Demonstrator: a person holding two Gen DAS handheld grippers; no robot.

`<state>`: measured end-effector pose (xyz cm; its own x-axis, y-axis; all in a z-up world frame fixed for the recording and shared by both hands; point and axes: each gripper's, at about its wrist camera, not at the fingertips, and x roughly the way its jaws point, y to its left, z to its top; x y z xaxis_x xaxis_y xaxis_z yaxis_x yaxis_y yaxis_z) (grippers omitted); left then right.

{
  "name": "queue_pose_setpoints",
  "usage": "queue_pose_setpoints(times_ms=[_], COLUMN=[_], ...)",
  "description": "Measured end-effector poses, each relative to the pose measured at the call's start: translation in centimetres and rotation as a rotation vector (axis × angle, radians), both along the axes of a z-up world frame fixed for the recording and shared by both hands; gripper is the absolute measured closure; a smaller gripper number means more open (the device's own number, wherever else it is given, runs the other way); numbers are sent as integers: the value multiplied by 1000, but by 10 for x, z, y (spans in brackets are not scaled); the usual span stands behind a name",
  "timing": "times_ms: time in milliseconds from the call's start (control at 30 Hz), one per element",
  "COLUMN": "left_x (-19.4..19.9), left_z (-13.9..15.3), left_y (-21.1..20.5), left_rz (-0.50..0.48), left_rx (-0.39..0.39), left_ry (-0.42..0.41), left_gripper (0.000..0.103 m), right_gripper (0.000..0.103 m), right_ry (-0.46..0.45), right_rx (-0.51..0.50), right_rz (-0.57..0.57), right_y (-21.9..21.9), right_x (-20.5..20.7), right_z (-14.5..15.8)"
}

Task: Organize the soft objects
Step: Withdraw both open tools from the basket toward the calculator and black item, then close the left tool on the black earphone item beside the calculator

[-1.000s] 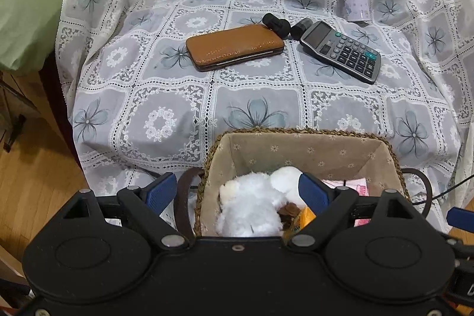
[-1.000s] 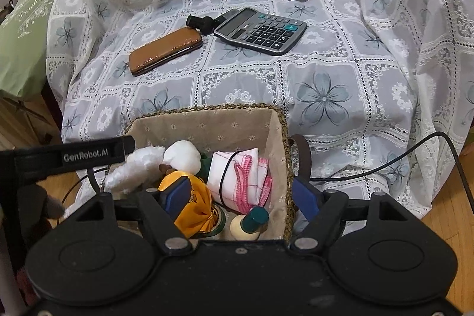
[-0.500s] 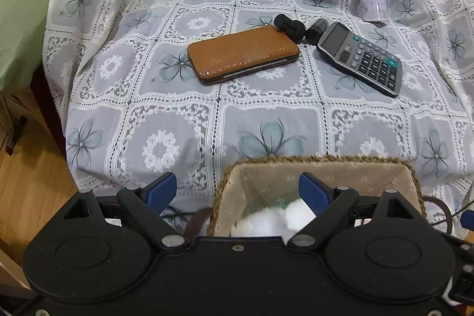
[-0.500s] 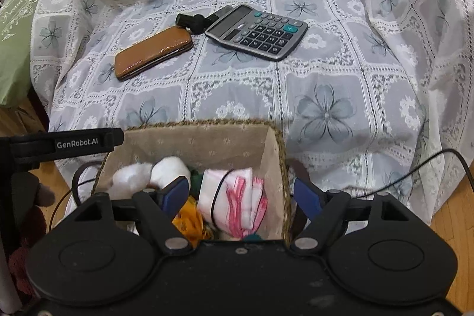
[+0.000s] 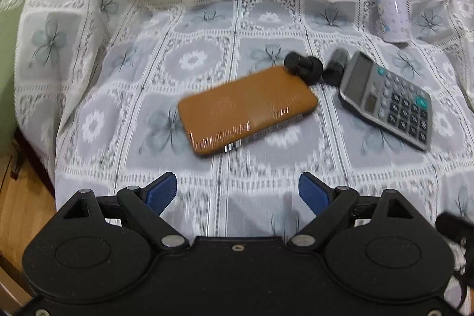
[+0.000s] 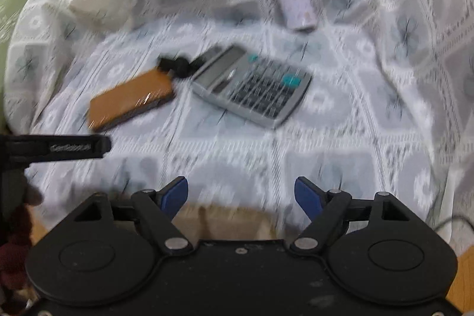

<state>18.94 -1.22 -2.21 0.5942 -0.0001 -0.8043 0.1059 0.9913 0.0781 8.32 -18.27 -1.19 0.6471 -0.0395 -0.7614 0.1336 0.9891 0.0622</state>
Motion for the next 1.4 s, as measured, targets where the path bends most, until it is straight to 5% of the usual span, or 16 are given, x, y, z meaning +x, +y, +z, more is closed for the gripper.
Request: queue_pose_setpoints(times_ms=[433, 867, 1400], left_x=[76, 130, 194], left_z=[-3, -17, -31], left_y=[-32, -60, -56], left_rz=[-50, -129, -43], left_rx=[82, 171, 234], left_ry=[-37, -17, 21], left_gripper=[17, 16, 15], right_gripper=[23, 23, 22], right_ry=[-96, -66, -25], right_rx=[-66, 20, 84], right_rz=[5, 12, 10], right_y=[-19, -26, -30], right_x=[84, 97, 98], right_z=[0, -10, -23])
